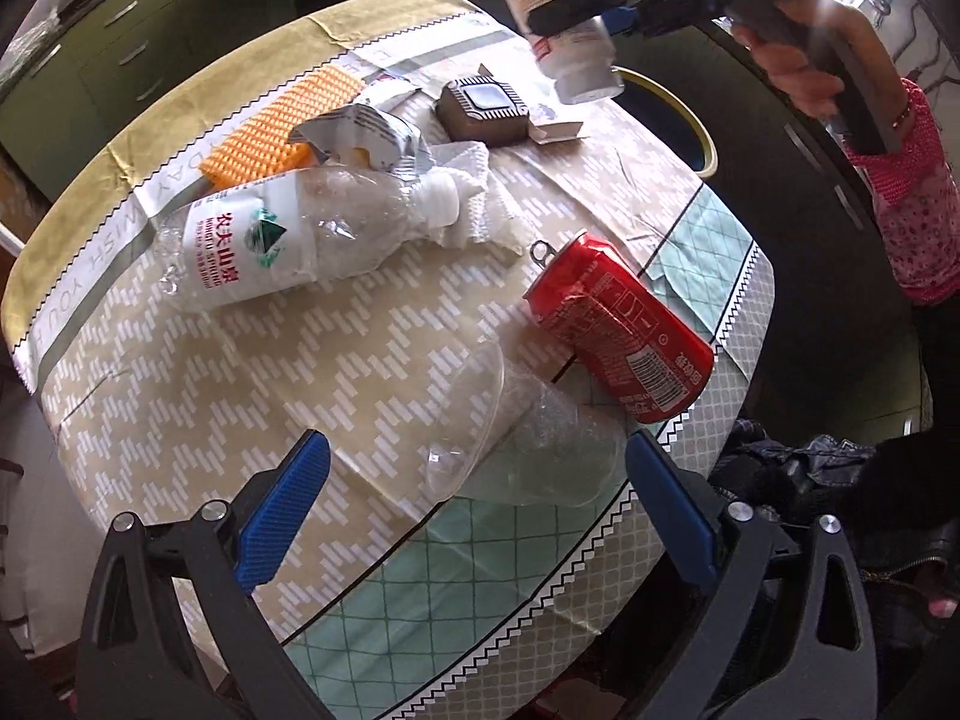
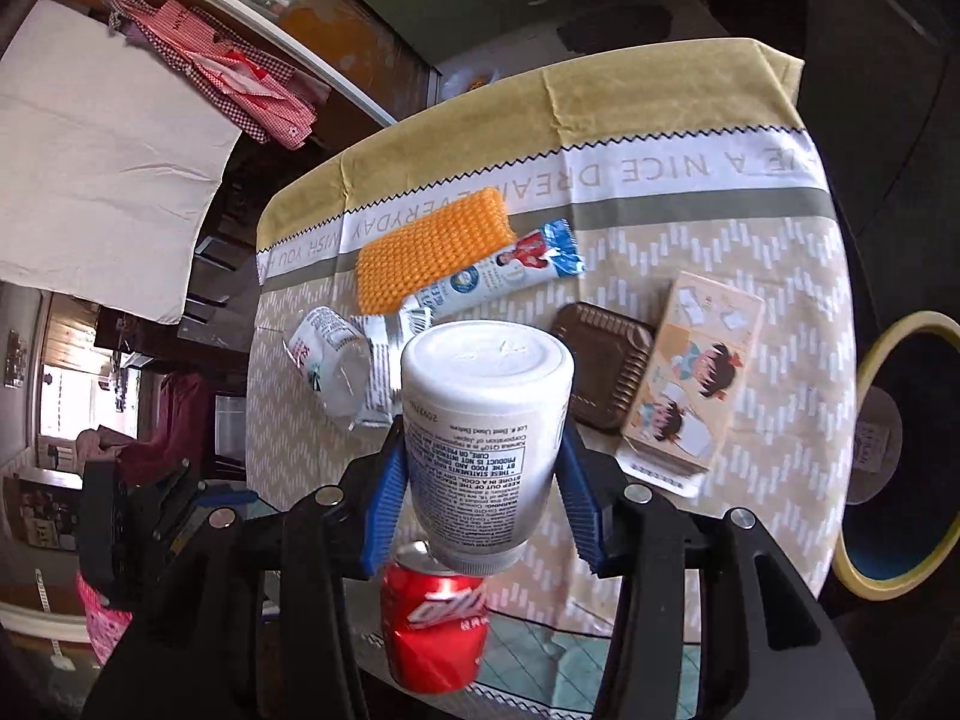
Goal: Collect trash
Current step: 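Carry the pill bottle over the bin and open the right gripper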
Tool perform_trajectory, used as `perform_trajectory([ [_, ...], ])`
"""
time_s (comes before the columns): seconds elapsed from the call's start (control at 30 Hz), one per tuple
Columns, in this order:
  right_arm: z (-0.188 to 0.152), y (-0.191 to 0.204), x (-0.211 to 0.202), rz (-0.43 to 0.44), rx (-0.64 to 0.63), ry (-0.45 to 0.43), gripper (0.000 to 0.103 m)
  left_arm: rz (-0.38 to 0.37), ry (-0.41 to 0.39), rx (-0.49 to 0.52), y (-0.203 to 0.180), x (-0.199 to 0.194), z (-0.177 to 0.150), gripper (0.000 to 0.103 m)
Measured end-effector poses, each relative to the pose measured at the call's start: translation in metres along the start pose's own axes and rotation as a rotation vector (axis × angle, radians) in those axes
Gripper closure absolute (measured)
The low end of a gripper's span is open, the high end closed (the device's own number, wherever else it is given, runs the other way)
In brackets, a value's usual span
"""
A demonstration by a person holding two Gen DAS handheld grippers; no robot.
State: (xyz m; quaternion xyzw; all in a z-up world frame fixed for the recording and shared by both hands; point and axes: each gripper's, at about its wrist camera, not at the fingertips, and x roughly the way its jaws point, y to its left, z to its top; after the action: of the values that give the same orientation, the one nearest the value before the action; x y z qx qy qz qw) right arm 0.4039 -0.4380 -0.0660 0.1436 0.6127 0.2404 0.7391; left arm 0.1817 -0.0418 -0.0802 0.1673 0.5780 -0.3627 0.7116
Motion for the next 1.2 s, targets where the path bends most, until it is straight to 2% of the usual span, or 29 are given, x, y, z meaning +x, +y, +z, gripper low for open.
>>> perform_trajectory([
  [0.13, -0.032, -0.039, -0.028, -0.026, 0.019, -0.016, 0.056, -0.014, 0.016, 0.022, -0.002, 0.007, 0.004, 0.01],
  [0.17, -0.039, -0.048, -0.032, -0.027, 0.029, -0.013, 0.056, -0.011, 0.026, 0.024, -0.002, 0.01, 0.005, 0.016],
  [0.2, -0.045, -0.057, -0.034, -0.028, 0.039, -0.013, 0.056, -0.005, 0.036, 0.025, -0.002, 0.013, 0.006, 0.025],
  [0.33, -0.065, -0.093, -0.046, -0.023, 0.087, -0.023, 0.056, 0.002, 0.086, 0.0, 0.003, 0.023, 0.007, 0.04],
  [0.37, -0.067, -0.1, -0.049, -0.022, 0.096, -0.027, 0.056, 0.005, 0.101, -0.009, 0.005, 0.025, 0.008, 0.047],
  [0.53, -0.073, -0.124, -0.058, -0.012, 0.122, -0.047, 0.056, -0.025, 0.143, -0.023, 0.005, 0.031, 0.008, 0.056],
  [0.6, -0.076, -0.128, -0.06, -0.012, 0.126, -0.051, 0.056, -0.038, 0.15, -0.025, 0.003, 0.031, 0.008, 0.073],
  [0.7, -0.08, -0.136, -0.064, -0.012, 0.129, -0.057, 0.056, -0.02, 0.16, 0.002, -0.007, 0.028, 0.007, 0.088],
  [0.93, -0.086, -0.156, -0.075, -0.006, 0.162, -0.086, 0.056, 0.025, 0.165, 0.013, -0.021, 0.019, 0.002, 0.094],
  [1.13, -0.09, -0.178, -0.091, -0.032, 0.192, -0.129, 0.056, 0.136, 0.131, 0.036, -0.03, -0.004, 0.007, 0.098],
  [1.2, -0.091, -0.186, -0.098, -0.08, 0.195, -0.156, 0.056, 0.17, 0.122, 0.043, -0.032, -0.01, 0.009, 0.098],
])
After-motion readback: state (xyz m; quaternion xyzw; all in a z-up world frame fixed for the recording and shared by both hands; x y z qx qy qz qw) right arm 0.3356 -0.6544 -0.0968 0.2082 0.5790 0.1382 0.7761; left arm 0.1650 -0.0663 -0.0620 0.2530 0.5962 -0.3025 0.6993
